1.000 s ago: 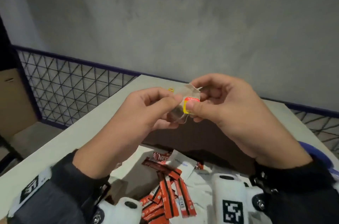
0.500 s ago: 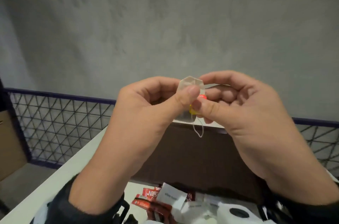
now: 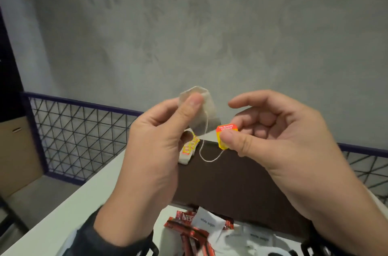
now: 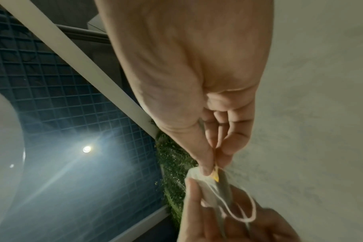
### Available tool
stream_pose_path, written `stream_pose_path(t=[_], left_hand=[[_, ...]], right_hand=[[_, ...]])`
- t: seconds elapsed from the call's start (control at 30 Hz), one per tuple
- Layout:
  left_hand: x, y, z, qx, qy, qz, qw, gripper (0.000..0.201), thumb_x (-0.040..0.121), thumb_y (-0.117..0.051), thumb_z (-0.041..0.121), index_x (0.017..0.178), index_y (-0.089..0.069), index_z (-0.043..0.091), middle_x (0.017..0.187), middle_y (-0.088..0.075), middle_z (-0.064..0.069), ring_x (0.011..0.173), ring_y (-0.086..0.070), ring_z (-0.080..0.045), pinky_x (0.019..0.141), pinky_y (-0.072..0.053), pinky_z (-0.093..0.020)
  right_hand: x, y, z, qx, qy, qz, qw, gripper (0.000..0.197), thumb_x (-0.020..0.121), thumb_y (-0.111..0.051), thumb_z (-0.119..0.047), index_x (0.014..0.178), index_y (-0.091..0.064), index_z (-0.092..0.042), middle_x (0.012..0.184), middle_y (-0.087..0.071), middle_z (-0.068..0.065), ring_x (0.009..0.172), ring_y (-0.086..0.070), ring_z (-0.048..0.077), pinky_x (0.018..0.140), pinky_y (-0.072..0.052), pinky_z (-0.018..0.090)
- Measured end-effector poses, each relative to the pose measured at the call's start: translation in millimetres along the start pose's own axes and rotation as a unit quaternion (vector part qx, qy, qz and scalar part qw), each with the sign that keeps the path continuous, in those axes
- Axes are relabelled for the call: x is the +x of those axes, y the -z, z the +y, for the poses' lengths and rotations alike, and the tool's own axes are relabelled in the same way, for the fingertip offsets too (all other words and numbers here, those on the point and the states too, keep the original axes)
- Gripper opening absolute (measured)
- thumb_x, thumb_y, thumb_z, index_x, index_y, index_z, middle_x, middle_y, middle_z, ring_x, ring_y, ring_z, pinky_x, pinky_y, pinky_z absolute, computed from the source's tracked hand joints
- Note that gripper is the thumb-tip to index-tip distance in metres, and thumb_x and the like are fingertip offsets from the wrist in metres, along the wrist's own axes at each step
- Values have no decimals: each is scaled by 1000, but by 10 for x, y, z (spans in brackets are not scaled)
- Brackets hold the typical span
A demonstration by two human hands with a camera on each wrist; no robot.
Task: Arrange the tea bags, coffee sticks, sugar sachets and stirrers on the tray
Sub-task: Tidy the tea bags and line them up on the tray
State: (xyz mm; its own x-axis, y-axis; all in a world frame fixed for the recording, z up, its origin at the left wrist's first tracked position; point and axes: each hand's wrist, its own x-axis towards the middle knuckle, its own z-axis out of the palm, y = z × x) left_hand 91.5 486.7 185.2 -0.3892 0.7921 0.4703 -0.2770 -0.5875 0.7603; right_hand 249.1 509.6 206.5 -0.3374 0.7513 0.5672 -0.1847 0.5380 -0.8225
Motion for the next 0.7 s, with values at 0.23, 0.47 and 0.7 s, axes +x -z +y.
stream_pose_path(t=[0.23,0.47,0.7], left_hand=[[97,-324,192,-50,-13,-63,997,10,69,-75,29,69,-79,20,62,-64,7,55,-57,-8,57,-46,-22],[122,-254,-42,55,5,-113,992,14,72,-77,27,75,-81,14,66,-72,2,57,-63,-7,56,-51,-22],[143,-177,-108,101,20,-99,990,20,66,-77,36,74,-81,18,74,-76,-11,60,-69,-17,48,-53,-24]], right_hand=[[98,62,39,169,-110,91,975,45,64,-76,-10,108,-67,-8,71,-69,12,56,-62,15,48,-50,21],[133,249,-9,244,-113,95,959,19,75,-67,-8,92,-74,-6,72,-69,6,57,-66,14,46,-49,18],[139,325,0,225,-122,72,964,30,74,-64,0,100,-79,1,77,-69,10,62,-62,15,51,-50,20]])
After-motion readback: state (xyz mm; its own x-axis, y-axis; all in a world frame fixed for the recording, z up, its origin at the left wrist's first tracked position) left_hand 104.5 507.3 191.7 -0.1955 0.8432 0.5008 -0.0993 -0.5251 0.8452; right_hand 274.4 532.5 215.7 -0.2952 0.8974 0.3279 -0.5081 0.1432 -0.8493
